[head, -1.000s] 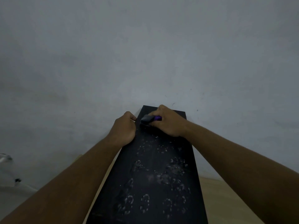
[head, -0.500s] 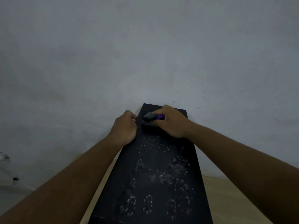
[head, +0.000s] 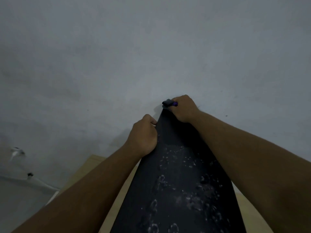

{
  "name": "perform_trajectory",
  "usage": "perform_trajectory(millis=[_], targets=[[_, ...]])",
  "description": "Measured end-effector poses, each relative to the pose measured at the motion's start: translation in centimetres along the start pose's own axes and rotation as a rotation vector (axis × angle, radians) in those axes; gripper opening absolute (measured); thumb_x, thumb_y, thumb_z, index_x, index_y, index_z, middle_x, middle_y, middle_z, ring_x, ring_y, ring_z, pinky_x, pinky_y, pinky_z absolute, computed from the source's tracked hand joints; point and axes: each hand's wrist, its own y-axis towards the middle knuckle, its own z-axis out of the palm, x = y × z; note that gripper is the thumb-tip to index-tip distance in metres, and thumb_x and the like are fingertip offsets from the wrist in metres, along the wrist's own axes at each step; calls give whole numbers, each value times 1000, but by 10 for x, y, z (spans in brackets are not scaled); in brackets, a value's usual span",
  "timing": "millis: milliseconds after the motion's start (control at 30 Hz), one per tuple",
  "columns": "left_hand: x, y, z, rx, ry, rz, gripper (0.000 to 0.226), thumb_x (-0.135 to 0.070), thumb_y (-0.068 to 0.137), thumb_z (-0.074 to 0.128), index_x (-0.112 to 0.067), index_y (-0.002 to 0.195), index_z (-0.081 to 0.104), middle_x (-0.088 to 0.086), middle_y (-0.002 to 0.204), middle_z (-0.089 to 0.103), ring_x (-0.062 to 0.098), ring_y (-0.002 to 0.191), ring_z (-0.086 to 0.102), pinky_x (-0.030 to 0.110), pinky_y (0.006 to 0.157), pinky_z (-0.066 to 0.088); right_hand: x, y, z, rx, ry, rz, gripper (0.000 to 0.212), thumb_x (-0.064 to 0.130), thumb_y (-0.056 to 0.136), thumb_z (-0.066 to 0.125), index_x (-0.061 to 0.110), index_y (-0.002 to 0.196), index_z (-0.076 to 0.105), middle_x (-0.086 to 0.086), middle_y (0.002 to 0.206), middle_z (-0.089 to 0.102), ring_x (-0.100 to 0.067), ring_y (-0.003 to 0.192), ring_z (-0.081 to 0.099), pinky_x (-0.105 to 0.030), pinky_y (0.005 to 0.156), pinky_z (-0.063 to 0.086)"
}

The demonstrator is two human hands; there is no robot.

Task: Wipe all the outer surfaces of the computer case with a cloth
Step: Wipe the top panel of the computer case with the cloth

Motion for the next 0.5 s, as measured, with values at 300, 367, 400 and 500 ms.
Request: perform_trajectory(millis=[300,367,400,500], targets=[[-1,2,1,-3,-6,-14,24,-3,102,37,-15,114,54,10,117,62,26,99,60,42,86,52,-1,-7,2,64,48,-109,27,20,93,59,31,114,73,-6,124,52,-21,110,59,-30,102,47],[-1,1,0,-5,-6,-7,23,-4,102,37,-15,113,55,10,116,63,26,98,60,43,87,52,4,-16,-4,74,48,-112,27,19,95,60,30,117,71,-5,120,48,-20,111,55,-24,100,42],[-1,1,0,-7,-8,-4,23,-5,102,38,-14,114,55,10,115,63,26,98,60,44,87,52,7,-21,-7,82,43,-114,27,19,96,59,28,118,71,-3,117,45,-20,111,54,-21,97,39],[0,-1,0,-26,-31,-15,24,-7,102,39,-12,118,57,11,118,63,27,101,60,41,85,51,18,-39,-15,108,61,-130,26,19,97,59,28,119,70,6,105,38,-16,107,52,-16,92,34]])
